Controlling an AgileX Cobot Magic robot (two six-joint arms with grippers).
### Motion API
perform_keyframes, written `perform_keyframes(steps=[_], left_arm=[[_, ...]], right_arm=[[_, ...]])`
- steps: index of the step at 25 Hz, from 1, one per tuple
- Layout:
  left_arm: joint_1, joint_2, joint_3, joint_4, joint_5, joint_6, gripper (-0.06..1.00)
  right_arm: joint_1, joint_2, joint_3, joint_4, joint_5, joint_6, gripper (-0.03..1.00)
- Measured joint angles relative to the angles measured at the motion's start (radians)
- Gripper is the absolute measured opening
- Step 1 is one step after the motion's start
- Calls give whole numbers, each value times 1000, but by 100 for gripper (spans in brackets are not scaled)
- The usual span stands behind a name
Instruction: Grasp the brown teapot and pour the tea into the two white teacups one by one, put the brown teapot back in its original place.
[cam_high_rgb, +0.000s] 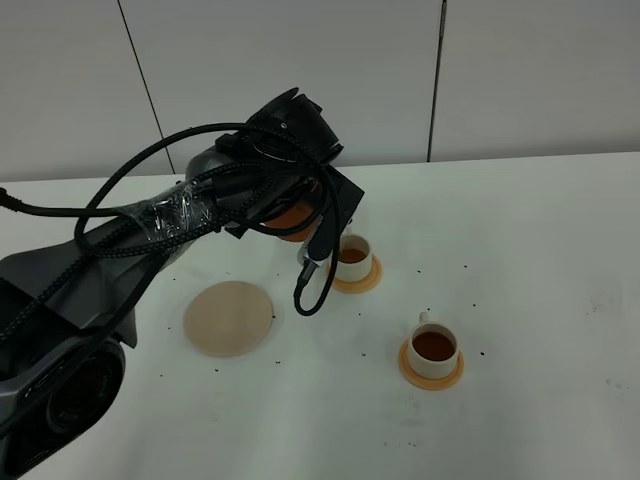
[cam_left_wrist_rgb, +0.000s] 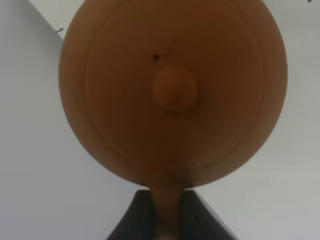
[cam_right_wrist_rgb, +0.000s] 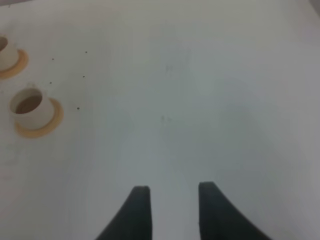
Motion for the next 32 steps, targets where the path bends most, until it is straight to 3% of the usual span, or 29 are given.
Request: perform_keyframes(steps=[32], left_arm=[[-21,0,0,76,53,-24,17]], right_arm=[[0,0,0,0,0,0,23]])
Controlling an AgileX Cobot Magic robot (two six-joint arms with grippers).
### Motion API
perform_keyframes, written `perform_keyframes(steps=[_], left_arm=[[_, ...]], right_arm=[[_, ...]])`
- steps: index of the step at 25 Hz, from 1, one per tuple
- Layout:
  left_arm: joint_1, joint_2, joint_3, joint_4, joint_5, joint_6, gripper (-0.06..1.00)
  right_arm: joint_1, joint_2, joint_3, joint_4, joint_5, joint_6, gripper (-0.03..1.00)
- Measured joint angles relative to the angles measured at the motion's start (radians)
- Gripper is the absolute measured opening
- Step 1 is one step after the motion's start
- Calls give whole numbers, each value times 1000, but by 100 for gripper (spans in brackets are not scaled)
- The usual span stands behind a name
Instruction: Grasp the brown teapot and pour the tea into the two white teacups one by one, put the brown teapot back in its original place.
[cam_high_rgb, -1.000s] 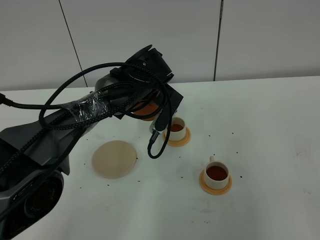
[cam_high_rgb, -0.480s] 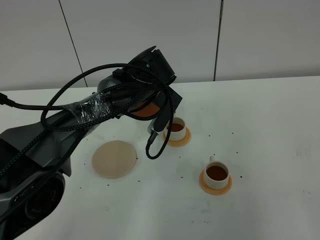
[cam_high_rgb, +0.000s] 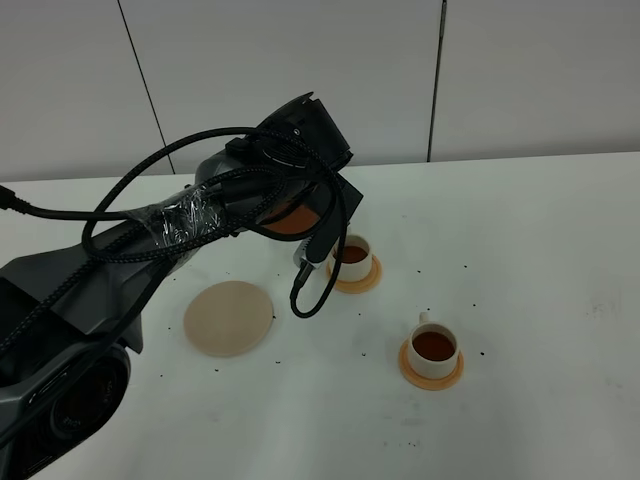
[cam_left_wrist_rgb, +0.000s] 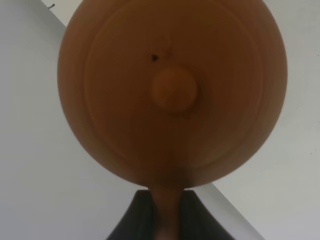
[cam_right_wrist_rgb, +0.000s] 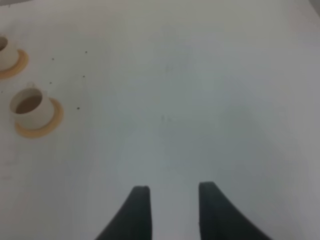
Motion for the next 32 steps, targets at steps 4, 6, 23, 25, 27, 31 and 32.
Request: perform_keyframes(steps=[4,6,23,25,27,31,32], left_arm=[[0,0,0,2,2,0,17],[0,0,0,2,2,0,17],[-6,0,0,3,2,0,17],[-9,0,0,3,-1,-1,17],[-10,0,0,3,-4,-4,17],[-10,0,0,3,-4,-11,17],[-10,0,0,3,-4,-12,17]], right_arm=[[0,0,0,0,0,0,23],[0,0,0,0,0,0,23],[0,0,0,0,0,0,23],[0,0,0,0,0,0,23],[0,0,0,0,0,0,23],[0,0,0,0,0,0,23],[0,0,0,0,0,0,23]])
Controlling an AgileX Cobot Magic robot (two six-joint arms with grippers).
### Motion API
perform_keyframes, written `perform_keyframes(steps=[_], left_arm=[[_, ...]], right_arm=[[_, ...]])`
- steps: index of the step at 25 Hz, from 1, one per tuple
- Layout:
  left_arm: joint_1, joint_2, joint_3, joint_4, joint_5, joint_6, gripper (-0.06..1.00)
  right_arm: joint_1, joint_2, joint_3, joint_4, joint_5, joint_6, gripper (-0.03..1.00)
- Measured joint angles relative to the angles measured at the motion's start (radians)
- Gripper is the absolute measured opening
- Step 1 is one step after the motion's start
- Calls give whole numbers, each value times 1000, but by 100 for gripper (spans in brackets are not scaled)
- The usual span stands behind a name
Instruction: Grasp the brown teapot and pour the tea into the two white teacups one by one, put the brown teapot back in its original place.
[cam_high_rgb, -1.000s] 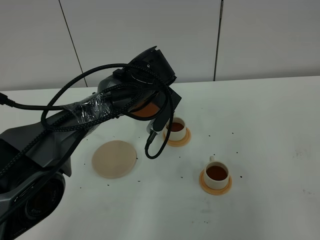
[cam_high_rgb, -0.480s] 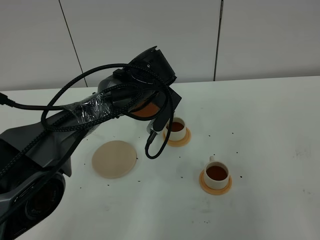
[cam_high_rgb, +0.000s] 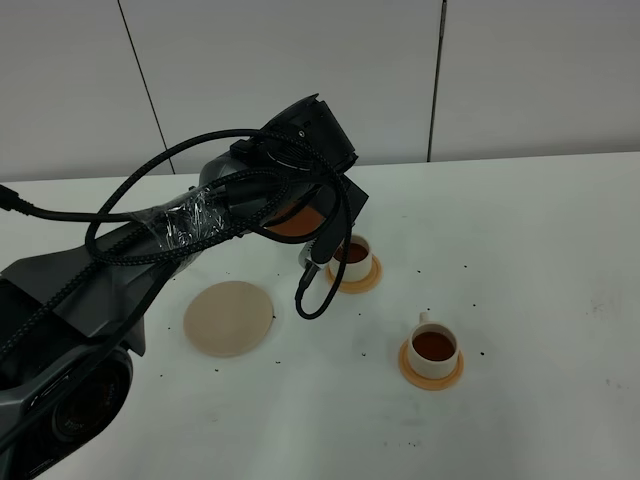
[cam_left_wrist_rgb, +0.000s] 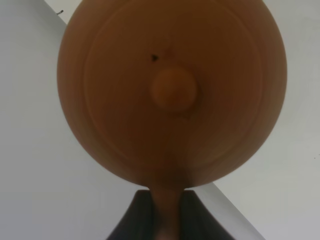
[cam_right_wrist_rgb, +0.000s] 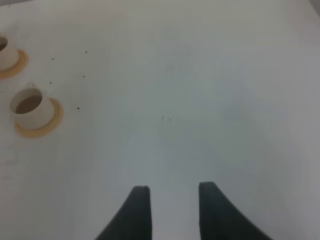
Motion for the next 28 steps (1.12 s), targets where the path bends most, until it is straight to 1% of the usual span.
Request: perform_keyframes(steps=[12,19,24,28], left_arm=[[0,0,0,-16,0,-10,17],[0,0,0,-43,26,-26,17],[0,-3,0,-76,46,-34,17],[6,-19,0,-119,52,-40,17]], right_arm=[[0,0,0,0,0,0,23],[0,0,0,0,0,0,23],[0,0,0,0,0,0,23],[0,0,0,0,0,0,23]])
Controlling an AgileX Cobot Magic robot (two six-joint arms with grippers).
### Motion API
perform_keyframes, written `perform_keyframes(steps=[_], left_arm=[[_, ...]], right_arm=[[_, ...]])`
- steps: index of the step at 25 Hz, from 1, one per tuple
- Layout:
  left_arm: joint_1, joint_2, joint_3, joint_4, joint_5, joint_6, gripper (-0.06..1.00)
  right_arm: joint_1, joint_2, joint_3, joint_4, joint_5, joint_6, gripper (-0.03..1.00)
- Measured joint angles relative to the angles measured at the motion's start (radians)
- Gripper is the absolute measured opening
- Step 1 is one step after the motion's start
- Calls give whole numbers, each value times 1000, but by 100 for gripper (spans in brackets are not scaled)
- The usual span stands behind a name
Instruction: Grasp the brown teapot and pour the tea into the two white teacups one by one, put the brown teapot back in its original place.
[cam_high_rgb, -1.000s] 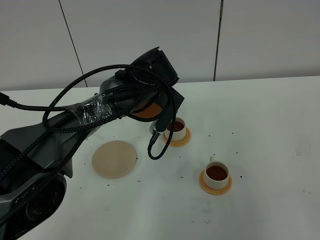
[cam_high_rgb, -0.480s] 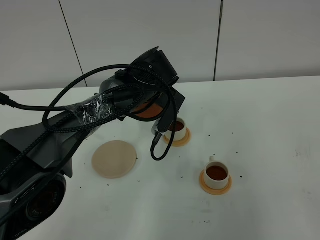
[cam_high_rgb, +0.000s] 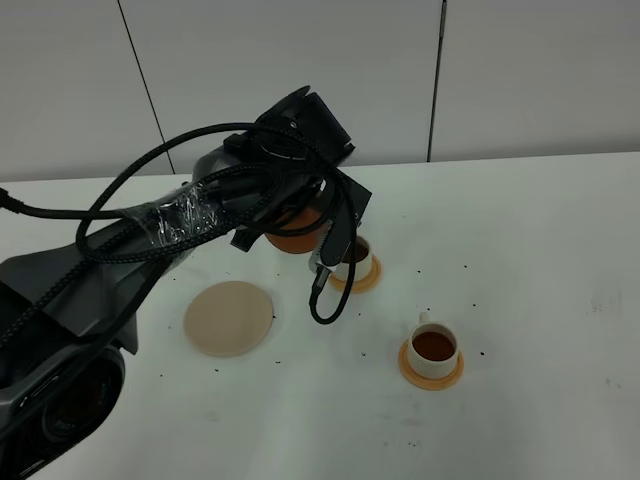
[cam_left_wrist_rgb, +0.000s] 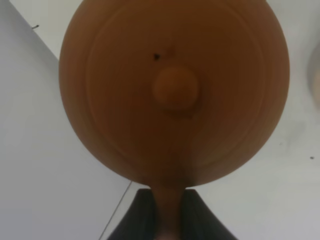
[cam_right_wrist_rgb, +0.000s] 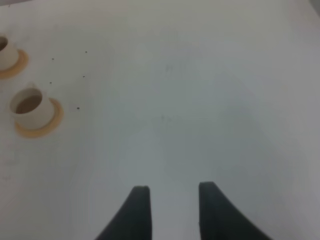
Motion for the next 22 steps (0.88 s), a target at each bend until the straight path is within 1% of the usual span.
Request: perform_keyframes(steps=[3,10,14,17,19,22], left_arm=[[11,-10,0,-33,5,-14,17],[32,-11,-3,-99,68,-56,17],[48,-11,-37,-151,111,-83,17],[57,-11,-70,-173,140,-110,17],[68,-11,-88,-207,164,-126,17],[88,-11,-105,-281,180,-156,17]], right_arm=[[0,0,0,0,0,0,23],[0,0,0,0,0,0,23],[0,0,0,0,0,0,23],[0,0,0,0,0,0,23],[0,0,0,0,0,0,23],[0,0,0,0,0,0,23]])
